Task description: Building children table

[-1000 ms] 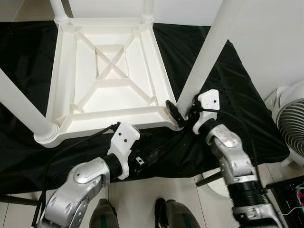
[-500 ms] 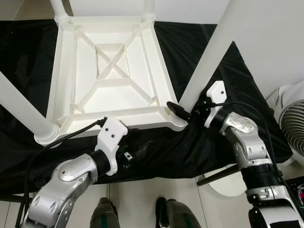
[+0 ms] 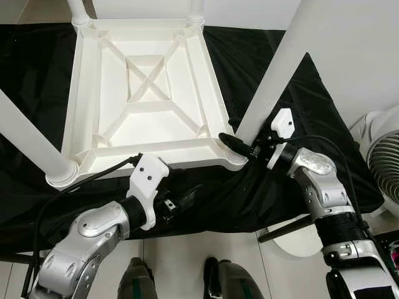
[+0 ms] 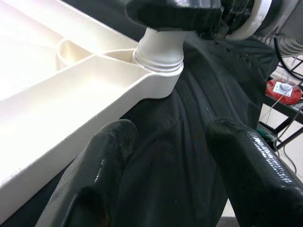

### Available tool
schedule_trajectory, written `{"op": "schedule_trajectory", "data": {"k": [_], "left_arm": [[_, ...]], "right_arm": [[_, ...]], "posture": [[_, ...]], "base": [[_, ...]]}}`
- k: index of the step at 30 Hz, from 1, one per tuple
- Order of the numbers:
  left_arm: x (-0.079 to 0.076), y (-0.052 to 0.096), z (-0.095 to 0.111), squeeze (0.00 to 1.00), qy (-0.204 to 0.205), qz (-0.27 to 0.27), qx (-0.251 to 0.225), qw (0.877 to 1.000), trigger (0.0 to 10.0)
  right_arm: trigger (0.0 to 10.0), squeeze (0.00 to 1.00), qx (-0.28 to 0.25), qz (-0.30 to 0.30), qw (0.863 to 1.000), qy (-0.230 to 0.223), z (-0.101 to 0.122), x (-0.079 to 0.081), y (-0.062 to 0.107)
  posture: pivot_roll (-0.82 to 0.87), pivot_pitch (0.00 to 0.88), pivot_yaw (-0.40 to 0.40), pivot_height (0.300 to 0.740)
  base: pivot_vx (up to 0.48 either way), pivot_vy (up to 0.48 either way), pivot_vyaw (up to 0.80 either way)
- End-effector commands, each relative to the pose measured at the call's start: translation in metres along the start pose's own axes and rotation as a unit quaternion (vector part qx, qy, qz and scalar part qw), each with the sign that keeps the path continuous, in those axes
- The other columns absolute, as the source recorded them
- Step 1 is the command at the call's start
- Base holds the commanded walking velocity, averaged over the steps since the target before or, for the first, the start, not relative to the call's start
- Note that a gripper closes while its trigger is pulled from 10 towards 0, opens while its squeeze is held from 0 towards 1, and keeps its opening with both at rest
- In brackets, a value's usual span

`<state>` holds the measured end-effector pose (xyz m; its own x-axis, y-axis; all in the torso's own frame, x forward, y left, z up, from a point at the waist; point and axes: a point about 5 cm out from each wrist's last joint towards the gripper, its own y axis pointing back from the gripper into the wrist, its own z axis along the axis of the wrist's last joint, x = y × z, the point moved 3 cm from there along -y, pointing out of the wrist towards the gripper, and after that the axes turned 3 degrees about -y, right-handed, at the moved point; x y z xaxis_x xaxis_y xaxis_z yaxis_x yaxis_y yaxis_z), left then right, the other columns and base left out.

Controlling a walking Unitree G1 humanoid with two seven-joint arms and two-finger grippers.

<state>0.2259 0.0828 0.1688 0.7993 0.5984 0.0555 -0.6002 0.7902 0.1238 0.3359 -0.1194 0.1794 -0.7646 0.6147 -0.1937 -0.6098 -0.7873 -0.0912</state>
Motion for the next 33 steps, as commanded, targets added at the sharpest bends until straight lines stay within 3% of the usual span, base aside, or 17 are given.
{"op": "schedule_trajectory", "data": {"k": [1,2,4,6,9,10,11,13,19,20,21,22,24,25,31,32,33], "left_arm": [[-0.002,-0.001,-0.001,0.0,0.003,0.005,0.005,1.0,10.0],[-0.002,-0.001,-0.001,0.0,0.003,0.005,0.005,1.0,10.0],[-0.005,-0.004,-0.002,0.0,0.003,0.001,0.003,1.0,10.0],[-0.007,-0.006,-0.003,0.0,0.004,-0.001,0.002,1.0,10.0],[-0.008,-0.007,-0.003,0.0,0.006,-0.002,0.0,1.0,10.0],[-0.011,-0.009,-0.003,0.0,0.009,-0.004,-0.003,1.0,10.0],[-0.016,-0.011,-0.004,0.0,0.016,-0.008,-0.007,1.0,10.0],[-0.017,-0.011,-0.004,0.0,0.018,-0.009,-0.008,1.0,10.0],[-0.016,-0.011,-0.004,0.0,0.018,-0.006,-0.007,1.0,10.0],[-0.015,-0.012,-0.003,0.0,0.017,-0.007,-0.009,1.0,10.0],[-0.015,-0.013,-0.002,0.0,0.015,-0.007,-0.011,1.0,10.0],[-0.014,-0.014,-0.001,0.0,0.014,-0.007,-0.012,1.0,10.0],[-0.014,-0.014,-0.001,0.0,0.014,-0.007,-0.012,1.0,10.0],[-0.014,-0.015,-0.001,0.0,0.015,-0.006,-0.014,1.0,10.0],[-0.015,-0.016,-0.001,0.0,0.016,-0.005,-0.015,1.0,10.0],[-0.015,-0.016,0.0,0.0,0.016,-0.004,-0.016,1.0,10.0],[-0.015,-0.016,0.0,0.0,0.016,-0.003,-0.017,1.0,10.0]], "right_arm": [[0.0,0.0,0.057,-0.082,0.995,-0.006,-0.025,-0.014,0.014],[0.0,0.0,0.057,-0.082,0.995,-0.006,-0.025,-0.014,0.014],[0.0,0.0,0.063,-0.172,0.983,-0.02,-0.033,-0.009,0.012],[0.0,0.0,0.066,-0.217,0.974,-0.027,-0.036,-0.005,0.012],[0.0,0.0,0.068,-0.249,0.965,-0.038,-0.038,0.0,0.012],[0.0,0.0,0.068,-0.297,0.951,-0.048,-0.039,0.002,0.014],[0.0,0.0,0.058,-0.379,0.921,-0.068,-0.037,0.012,0.015],[0.0,0.0,0.055,-0.398,0.913,-0.073,-0.035,0.017,0.015],[0.0,0.0,0.022,-0.369,0.923,-0.105,-0.03,0.032,0.003],[10.0,0.0,0.01,-0.36,0.927,-0.107,-0.028,0.03,0.002],[10.0,0.0,0.002,-0.354,0.929,-0.108,-0.026,0.029,0.002],[10.0,0.34,-0.004,-0.354,0.929,-0.112,-0.025,0.025,0.004],[10.0,0.34,-0.004,-0.354,0.929,-0.112,-0.025,0.025,0.004],[10.0,1.0,-0.002,-0.36,0.927,-0.106,-0.022,0.019,0.009],[10.0,1.0,0.002,-0.35,0.932,-0.098,-0.019,0.016,0.011],[10.0,0.0,-0.002,-0.326,0.94,-0.102,-0.016,0.018,0.01],[10.0,0.0,-0.008,-0.287,0.951,-0.115,-0.013,0.022,0.009]], "posture": [[0.06,0.198,-0.05,0.74],[0.06,0.198,-0.05,0.74],[0.05,0.181,-0.064,0.74],[0.06,0.176,-0.069,0.74],[0.06,0.176,-0.071,0.74],[0.05,0.168,-0.075,0.74],[0.06,0.159,-0.077,0.74],[0.06,0.159,-0.077,0.74],[0.06,0.152,-0.071,0.74],[0.05,0.145,-0.066,0.74],[0.05,0.145,-0.066,0.74],[0.05,0.144,-0.062,0.74],[0.05,0.144,-0.062,0.74],[0.05,0.144,-0.064,0.74],[0.05,0.142,-0.064,0.74],[0.05,0.143,-0.063,0.74],[0.05,0.141,-0.063,0.74]], "base": [[0.0,0.0,0.0],[0.0,0.0,0.0],[0.0,0.0,0.0],[0.0,0.0,0.0],[0.0,0.0,0.0],[0.0,0.0,0.0],[0.0,0.0,0.0],[0.0,0.0,0.0],[0.0,0.0,0.0],[0.0,0.0,0.0],[0.0,0.0,0.0],[0.0,0.0,0.0],[0.0,0.0,0.0],[0.0,0.0,0.0],[0.0,0.0,0.0],[0.0,0.0,0.0],[0.0,0.0,0.0]]}}
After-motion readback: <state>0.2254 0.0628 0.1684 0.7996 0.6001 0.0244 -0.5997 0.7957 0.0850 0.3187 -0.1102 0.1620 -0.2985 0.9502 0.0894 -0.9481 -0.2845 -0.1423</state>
